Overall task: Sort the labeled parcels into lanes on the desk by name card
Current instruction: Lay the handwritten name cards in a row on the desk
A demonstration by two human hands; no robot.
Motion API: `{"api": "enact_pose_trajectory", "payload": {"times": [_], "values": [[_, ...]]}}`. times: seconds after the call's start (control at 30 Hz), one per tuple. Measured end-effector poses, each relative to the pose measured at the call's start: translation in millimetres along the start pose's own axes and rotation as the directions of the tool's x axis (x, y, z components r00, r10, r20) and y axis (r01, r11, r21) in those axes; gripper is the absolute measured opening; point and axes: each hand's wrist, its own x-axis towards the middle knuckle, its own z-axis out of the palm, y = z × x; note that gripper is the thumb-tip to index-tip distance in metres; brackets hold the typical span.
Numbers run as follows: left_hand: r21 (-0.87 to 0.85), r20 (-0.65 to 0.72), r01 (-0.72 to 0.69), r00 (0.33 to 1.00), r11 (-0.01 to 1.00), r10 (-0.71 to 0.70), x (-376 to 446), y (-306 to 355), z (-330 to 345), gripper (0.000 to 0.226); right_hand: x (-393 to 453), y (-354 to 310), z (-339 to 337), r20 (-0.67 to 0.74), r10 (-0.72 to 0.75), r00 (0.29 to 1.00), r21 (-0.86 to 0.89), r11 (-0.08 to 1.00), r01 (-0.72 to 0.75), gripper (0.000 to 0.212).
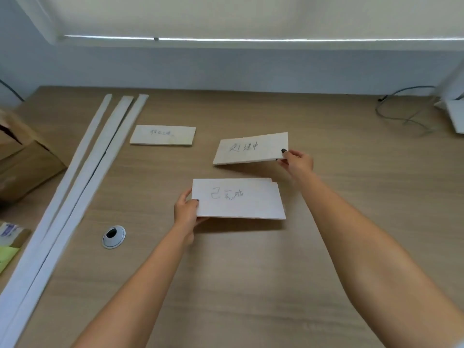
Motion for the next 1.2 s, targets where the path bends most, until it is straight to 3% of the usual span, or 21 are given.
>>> {"api": "enact_pose_trajectory", "payload": {"times": [0.2,0.3,0.43,0.7,0.83,0.97,1.03,1.2], "values": [[-0.059,-0.029,-0.017,0.999,0.998,0.015,42.5,5.9,4.6,0.048,51.4,11.4,25.5,-0.045,-0.043,0.998,-0.087,0.995,0.039,0.030],[-0.040,-0.025,-0.030,0.999,0.999,0.029,54.3,5.8,7.9,0.048,69.3,13.2,30.2,-0.042,-0.067,0.997,-0.214,0.975,0.056,0.029],[-0.046,-0.012,-0.035,0.999,0.998,0.035,59.8,4.0,12.6,0.047,85.0,12.3,30.2,-0.030,-0.114,0.993,-0.444,0.892,0.089,0.021],[-0.032,0.002,-0.036,0.999,0.999,0.036,60.9,2.4,16.5,0.049,98.4,10.1,32.7,0.012,-0.193,0.981,-0.653,0.741,0.154,0.018],[-0.012,0.001,-0.031,1.000,0.999,0.031,58.3,5.4,17.0,0.049,94.8,5.3,32.4,0.039,-0.216,0.976,-0.754,0.634,0.170,0.027],[-0.001,0.004,-0.029,1.000,1.000,0.029,45.0,10.6,15.3,0.048,72.0,-3.7,19.6,0.043,-0.248,0.968,-0.808,0.561,0.180,0.052],[0.001,0.007,-0.026,1.000,1.000,0.026,32.2,16.2,15.5,0.048,50.4,-4.5,2.5,0.083,-0.233,0.969,-0.801,0.564,0.204,0.055],[-0.029,0.008,-0.014,1.000,0.999,0.015,-15.4,28.3,19.8,0.052,-22.9,3.2,-61.6,0.181,-0.084,0.980,-0.705,0.684,0.189,0.044]]}}
